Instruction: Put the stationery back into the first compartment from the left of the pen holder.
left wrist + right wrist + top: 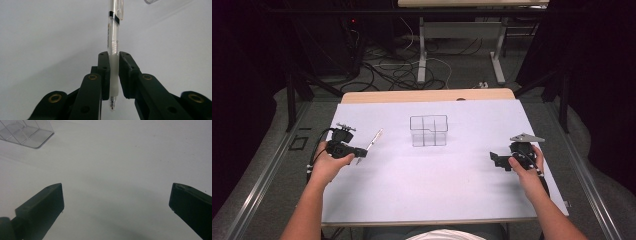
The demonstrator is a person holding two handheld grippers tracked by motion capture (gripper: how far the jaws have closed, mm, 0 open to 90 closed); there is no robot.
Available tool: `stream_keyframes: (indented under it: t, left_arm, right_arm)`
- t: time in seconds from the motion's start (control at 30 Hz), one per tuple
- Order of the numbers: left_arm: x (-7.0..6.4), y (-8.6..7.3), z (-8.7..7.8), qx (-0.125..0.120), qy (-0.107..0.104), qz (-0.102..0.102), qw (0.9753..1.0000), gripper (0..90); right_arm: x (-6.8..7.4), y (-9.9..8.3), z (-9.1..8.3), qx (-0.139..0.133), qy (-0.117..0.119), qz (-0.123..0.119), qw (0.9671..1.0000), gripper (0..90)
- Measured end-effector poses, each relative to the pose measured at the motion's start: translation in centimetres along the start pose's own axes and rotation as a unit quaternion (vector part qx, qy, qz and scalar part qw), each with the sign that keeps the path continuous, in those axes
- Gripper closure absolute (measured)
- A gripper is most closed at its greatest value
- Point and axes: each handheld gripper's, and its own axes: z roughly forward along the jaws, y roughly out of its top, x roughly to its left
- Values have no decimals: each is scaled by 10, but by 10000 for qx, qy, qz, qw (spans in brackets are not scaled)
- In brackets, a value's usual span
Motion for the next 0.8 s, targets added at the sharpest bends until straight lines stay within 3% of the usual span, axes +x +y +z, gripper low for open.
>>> stream_keyframes:
  t: [0.5,0.73,0.8]
  left_arm:
    - [-24,10,-6,-120,-247,423,9987,801]
    - [-45,16,-4,-136,-474,575,9971,801]
    - [-51,17,-2,-73,-527,716,9960,801]
  right_arm:
    - [3,0,1,54,75,-82,9999,0]
    - [10,3,1,62,115,-324,9994,0]
    - [14,4,0,37,148,-401,9991,0]
